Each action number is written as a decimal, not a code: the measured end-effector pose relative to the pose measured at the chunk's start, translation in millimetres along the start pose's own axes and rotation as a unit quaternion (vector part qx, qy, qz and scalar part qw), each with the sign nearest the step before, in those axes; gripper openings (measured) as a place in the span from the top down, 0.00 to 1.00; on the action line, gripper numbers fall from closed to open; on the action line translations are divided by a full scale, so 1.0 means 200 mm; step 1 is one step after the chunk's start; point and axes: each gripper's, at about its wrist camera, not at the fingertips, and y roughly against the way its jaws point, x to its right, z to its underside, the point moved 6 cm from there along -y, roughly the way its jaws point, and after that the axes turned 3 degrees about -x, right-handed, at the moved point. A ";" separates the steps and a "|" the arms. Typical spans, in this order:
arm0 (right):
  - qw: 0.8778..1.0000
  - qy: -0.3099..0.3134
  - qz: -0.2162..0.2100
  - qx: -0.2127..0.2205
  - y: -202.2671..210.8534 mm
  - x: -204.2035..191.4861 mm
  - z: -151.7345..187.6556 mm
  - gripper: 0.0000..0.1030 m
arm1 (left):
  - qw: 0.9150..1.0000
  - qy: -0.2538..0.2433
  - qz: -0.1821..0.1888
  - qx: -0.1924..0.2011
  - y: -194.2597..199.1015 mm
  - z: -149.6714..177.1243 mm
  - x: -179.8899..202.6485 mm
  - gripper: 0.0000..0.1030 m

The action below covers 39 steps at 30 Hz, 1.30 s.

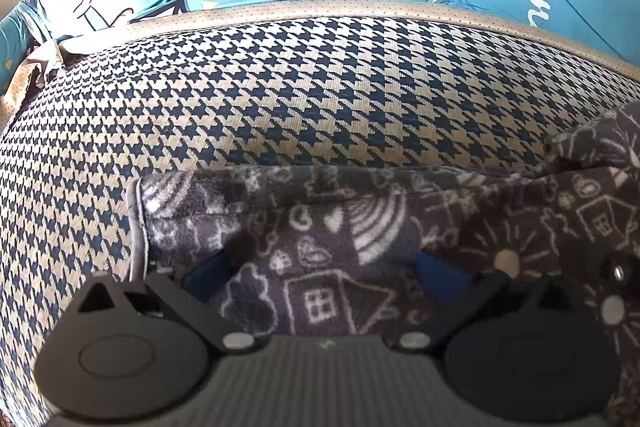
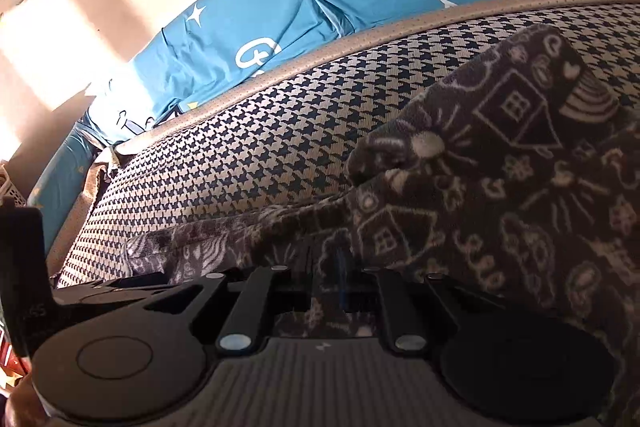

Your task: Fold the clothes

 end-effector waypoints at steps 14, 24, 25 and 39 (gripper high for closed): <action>0.999 -0.035 0.037 0.004 0.13 0.03 0.26 0.89 | 1.000 -0.002 -0.003 0.002 0.01 0.01 0.00 0.00; 0.998 -0.025 0.066 0.007 0.07 0.07 0.29 1.00 | 1.000 -0.012 0.008 0.013 0.09 0.04 0.00 0.00; 0.997 -0.025 0.066 0.008 0.08 0.07 0.28 1.00 | 1.000 -0.013 0.010 0.016 0.10 0.05 0.00 0.00; 0.996 0.014 0.052 0.065 0.28 -0.07 0.41 0.91 | 0.999 0.001 0.017 0.034 0.24 0.16 -0.12 0.00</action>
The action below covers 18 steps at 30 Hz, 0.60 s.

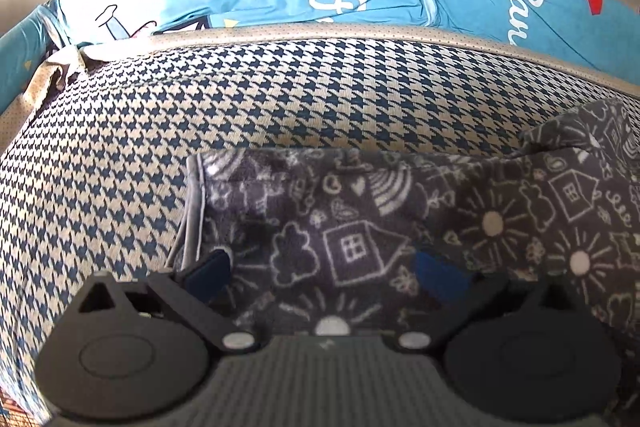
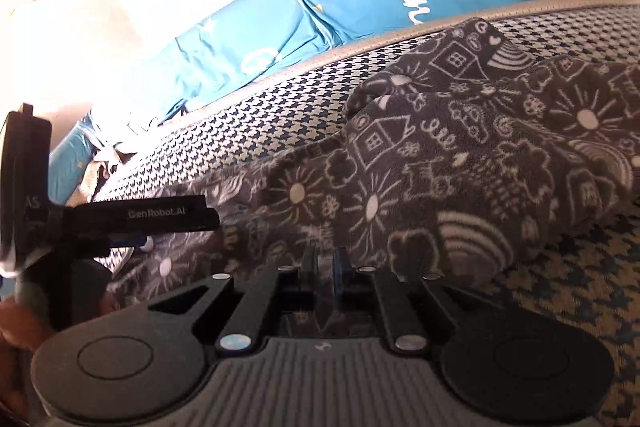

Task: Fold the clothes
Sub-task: 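Press the folded jacket flat with both grippers side by side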

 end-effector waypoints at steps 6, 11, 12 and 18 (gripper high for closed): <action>0.999 0.023 0.028 -0.026 -0.07 -0.01 0.08 0.92 | 1.000 -0.005 -0.004 -0.016 -0.02 0.06 0.00 0.00; 0.999 0.031 0.037 -0.023 -0.06 -0.02 0.09 0.93 | 1.000 -0.018 -0.010 -0.011 -0.01 0.11 0.03 0.00; 0.999 0.029 0.037 -0.022 -0.06 -0.01 0.09 0.93 | 1.000 -0.020 -0.011 -0.010 0.00 0.13 0.05 0.00; 0.999 0.035 0.032 0.001 0.00 -0.03 0.08 0.92 | 1.000 -0.019 -0.001 0.003 0.06 0.18 0.06 0.00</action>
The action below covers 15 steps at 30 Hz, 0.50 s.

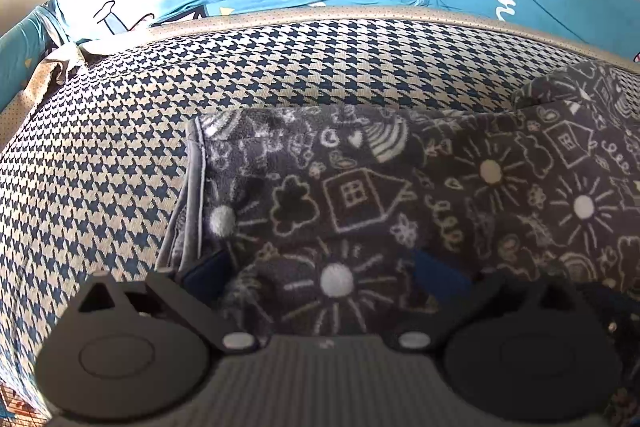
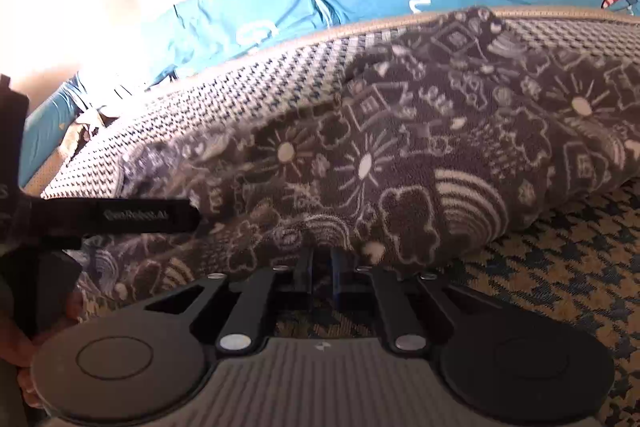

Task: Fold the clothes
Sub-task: 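Press the folded jacket flat with both grippers side by side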

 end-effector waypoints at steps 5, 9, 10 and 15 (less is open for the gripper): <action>0.999 -0.004 -0.010 0.038 0.07 -0.02 -0.03 0.92 | 1.000 0.005 0.005 0.009 0.05 0.04 -0.01 0.00; 0.999 -0.024 -0.009 0.041 0.04 0.00 -0.04 0.91 | 1.000 0.003 0.005 0.011 0.08 0.06 -0.02 0.00; 0.999 -0.026 -0.004 0.036 0.02 0.01 -0.04 0.91 | 1.000 0.002 0.005 0.011 0.08 0.06 -0.02 0.00; 1.000 -0.019 0.013 0.011 -0.06 0.02 0.00 0.92 | 1.000 -0.007 0.002 0.008 0.09 0.09 -0.01 0.00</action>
